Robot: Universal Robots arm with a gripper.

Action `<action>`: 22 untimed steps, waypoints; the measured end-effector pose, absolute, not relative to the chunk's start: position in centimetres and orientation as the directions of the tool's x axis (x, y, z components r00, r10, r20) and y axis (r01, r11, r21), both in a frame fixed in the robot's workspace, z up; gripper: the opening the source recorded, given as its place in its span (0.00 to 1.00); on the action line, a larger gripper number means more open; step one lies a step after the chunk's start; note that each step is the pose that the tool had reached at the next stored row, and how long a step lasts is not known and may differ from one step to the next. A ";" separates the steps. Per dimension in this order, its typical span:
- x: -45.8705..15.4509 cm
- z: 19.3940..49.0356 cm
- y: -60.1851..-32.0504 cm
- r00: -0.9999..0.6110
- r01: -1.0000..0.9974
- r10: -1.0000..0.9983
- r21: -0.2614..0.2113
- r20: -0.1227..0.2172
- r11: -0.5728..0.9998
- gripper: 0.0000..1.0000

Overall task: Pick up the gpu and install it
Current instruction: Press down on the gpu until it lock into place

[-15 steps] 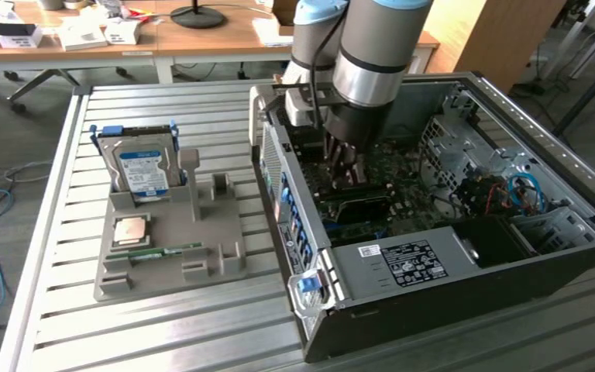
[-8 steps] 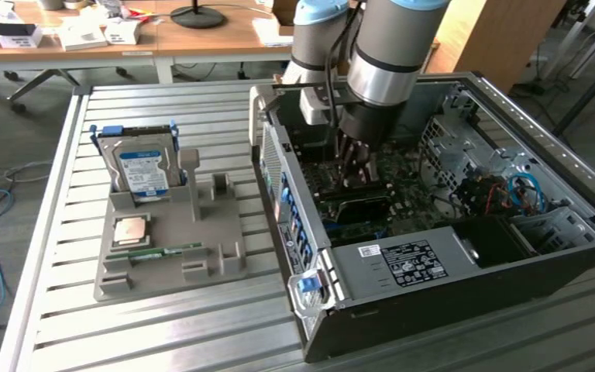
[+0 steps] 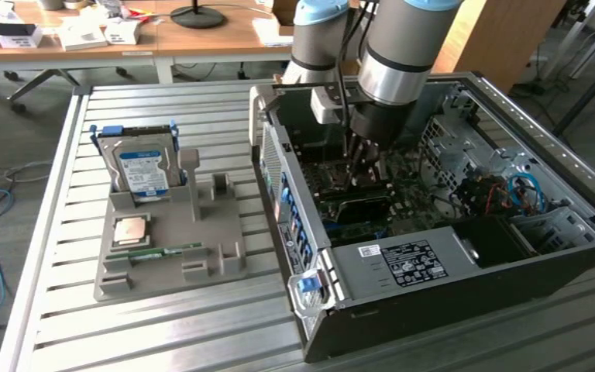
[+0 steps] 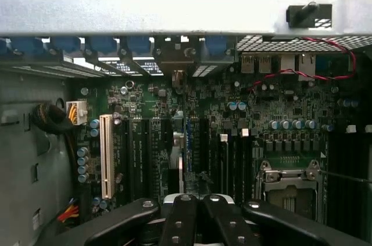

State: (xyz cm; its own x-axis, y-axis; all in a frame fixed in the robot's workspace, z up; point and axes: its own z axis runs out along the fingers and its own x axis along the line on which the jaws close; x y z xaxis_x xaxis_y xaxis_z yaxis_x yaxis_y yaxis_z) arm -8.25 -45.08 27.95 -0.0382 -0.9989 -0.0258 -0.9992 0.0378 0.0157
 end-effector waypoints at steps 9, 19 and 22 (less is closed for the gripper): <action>-8.1 27.9 -45.1 -0.028 -0.999 -0.999 0.016 -0.026 0.028 0.11; -7.8 27.9 -45.1 -0.007 -1.000 -1.000 0.016 -0.026 0.007 0.11; -7.8 27.8 -45.1 -0.007 -1.000 -1.000 0.016 -0.026 0.007 0.11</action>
